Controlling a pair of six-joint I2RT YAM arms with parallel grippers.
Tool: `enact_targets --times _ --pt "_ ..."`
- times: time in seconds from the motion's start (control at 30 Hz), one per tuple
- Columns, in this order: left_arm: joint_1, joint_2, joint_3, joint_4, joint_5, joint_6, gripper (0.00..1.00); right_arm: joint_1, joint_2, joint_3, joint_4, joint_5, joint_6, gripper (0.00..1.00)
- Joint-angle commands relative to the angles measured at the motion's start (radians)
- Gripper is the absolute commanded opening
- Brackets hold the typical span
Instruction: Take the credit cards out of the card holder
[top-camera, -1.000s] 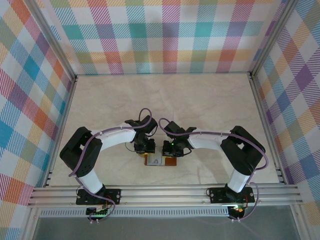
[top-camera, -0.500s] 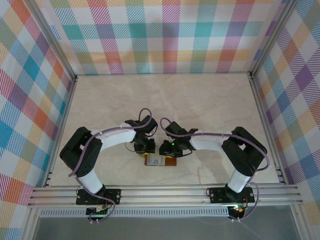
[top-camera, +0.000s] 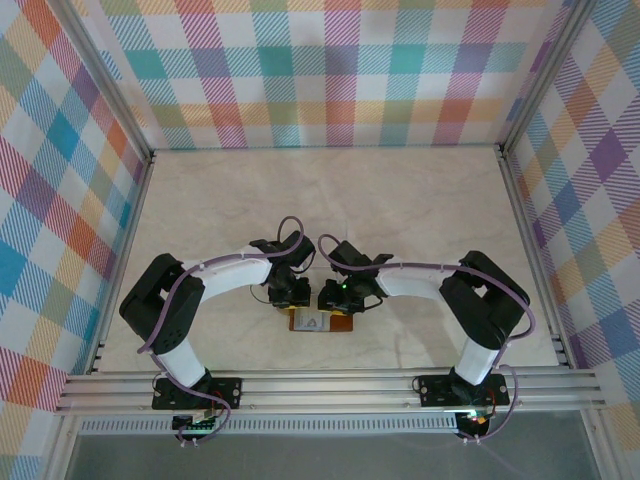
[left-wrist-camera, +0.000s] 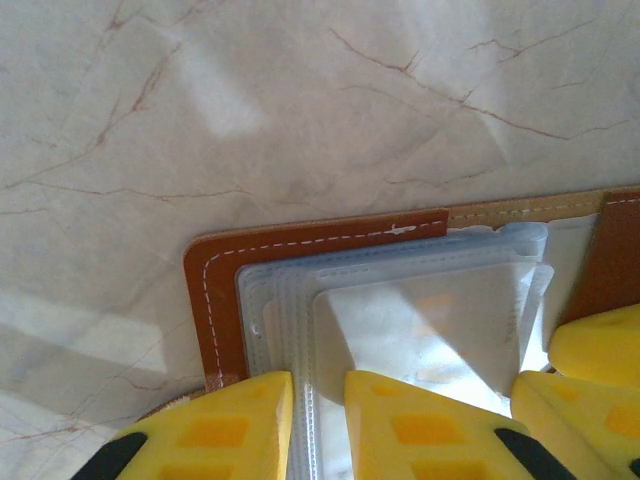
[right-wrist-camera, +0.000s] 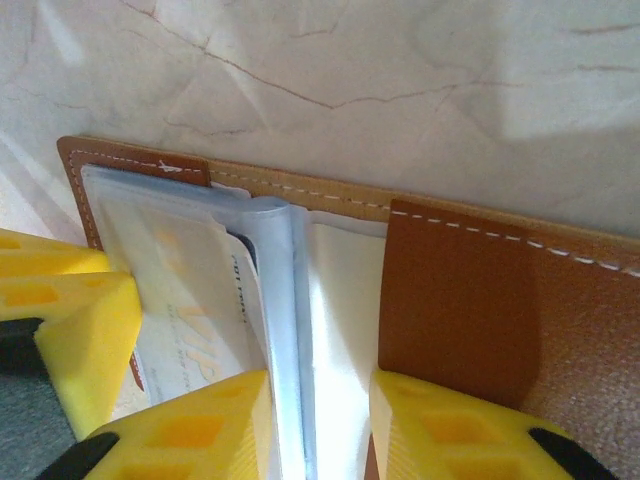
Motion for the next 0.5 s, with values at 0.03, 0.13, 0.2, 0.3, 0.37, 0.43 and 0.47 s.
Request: enact_targets --times 0.03,0.13,0.2,0.3,0.37,0.43,0.47 --pt "-0.011 0.012 -0.028 -0.029 -0.018 0.003 0.23 0.004 0.053 0.013 -0.092 0.077 -0.022 0.32" --pt "-0.012 0.006 -0.03 -0.031 -0.019 0.004 0.25 0.006 0.058 0.03 -0.133 0.104 -0.036 0.32" --pt "-0.012 0.002 -0.033 -0.032 -0.02 0.003 0.25 0.006 0.058 0.038 -0.165 0.127 -0.045 0.31" --pt "-0.012 0.001 -0.035 -0.037 -0.024 0.005 0.25 0.007 0.05 0.04 -0.187 0.155 -0.047 0.28" --pt "-0.012 0.0 -0.036 -0.038 -0.028 0.006 0.25 0.006 0.042 0.04 -0.196 0.165 -0.046 0.24" --pt "-0.012 -0.003 -0.041 -0.039 -0.029 0.004 0.24 0.006 0.029 0.039 -0.199 0.171 -0.046 0.22" --pt "-0.012 -0.004 -0.041 -0.038 -0.029 0.004 0.24 0.006 0.022 0.038 -0.197 0.172 -0.045 0.22"
